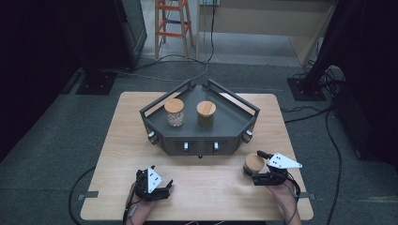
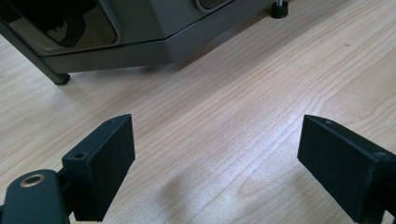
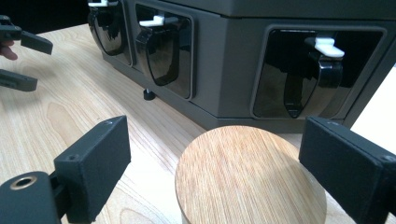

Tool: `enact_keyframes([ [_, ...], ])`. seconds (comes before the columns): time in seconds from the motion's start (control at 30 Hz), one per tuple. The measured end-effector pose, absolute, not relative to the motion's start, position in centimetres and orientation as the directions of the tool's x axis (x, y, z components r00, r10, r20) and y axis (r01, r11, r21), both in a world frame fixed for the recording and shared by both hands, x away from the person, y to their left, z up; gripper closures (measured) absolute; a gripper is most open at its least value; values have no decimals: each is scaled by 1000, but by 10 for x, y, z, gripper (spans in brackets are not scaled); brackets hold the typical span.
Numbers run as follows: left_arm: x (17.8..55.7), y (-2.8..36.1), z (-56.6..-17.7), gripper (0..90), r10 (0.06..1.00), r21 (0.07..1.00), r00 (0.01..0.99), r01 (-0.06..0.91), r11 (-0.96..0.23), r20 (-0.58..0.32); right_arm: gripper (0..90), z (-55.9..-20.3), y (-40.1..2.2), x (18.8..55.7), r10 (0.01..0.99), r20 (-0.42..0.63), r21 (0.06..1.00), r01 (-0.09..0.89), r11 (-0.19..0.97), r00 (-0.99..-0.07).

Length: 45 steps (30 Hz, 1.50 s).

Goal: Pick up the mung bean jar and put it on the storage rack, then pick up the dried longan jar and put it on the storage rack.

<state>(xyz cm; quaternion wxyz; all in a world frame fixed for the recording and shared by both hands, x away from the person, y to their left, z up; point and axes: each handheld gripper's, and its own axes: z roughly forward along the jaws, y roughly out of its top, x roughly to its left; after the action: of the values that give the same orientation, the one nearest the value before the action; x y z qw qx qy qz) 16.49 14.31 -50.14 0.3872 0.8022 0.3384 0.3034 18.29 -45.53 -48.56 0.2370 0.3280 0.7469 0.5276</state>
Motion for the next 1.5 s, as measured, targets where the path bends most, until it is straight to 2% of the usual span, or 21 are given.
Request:
enact_keyframes([
  [0.33, 164, 143, -501, 110, 777, 826, 587, 306, -474, 229, 89, -489, -455, 182, 771, -1, 942, 257, 214, -637],
  [0.93, 163, 142, -502, 110, 780, 827, 580, 303, -474, 234, 89, -491, -455, 194, 773, 18, 915, 321, 242, -634],
  [1.5, 162, 144, -503, 110, 783, 835, 578, 298, -463, 228, 89, -490, -438, 205, 769, -16, 868, 373, 329, -639],
])
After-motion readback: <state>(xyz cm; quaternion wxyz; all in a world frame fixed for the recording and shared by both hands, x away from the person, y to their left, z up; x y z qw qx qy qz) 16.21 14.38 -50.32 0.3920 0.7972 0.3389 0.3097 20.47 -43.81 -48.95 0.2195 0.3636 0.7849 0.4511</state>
